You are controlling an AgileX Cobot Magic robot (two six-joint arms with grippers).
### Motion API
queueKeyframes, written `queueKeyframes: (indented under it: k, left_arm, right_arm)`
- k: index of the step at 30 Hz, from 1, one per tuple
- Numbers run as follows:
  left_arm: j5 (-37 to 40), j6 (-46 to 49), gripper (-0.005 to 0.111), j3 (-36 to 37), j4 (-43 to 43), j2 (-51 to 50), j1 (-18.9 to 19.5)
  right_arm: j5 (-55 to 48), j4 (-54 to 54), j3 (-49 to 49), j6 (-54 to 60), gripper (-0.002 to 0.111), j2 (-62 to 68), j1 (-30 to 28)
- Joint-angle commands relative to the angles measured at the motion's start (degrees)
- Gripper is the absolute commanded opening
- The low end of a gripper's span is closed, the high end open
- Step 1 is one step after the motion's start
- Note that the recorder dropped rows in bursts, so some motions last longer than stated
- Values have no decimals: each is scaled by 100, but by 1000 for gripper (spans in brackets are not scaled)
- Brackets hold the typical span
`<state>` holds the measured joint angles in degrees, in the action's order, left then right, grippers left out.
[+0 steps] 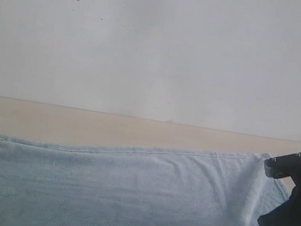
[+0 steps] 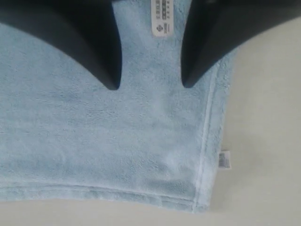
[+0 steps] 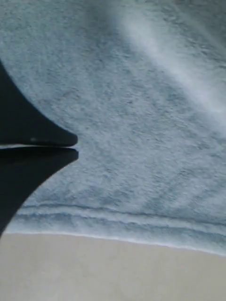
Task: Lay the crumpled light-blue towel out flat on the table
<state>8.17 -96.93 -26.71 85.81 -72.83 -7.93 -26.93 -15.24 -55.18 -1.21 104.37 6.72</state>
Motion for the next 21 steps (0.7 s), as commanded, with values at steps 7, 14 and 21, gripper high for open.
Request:
queueKeyframes:
  k: [7, 14, 21]
  left_arm:
    - [-243, -122, 38, 739, -457, 593, 3]
    - [-257, -122, 38, 752, -469, 650, 3]
    - [-243, -122, 38, 752, -469, 650, 3]
  right_arm:
    - [927, -256, 915, -190, 0, -170, -64]
    - [696, -270, 956, -472, 0, -170, -518]
    - [-59, 231, 1575, -605, 0, -170, -612]
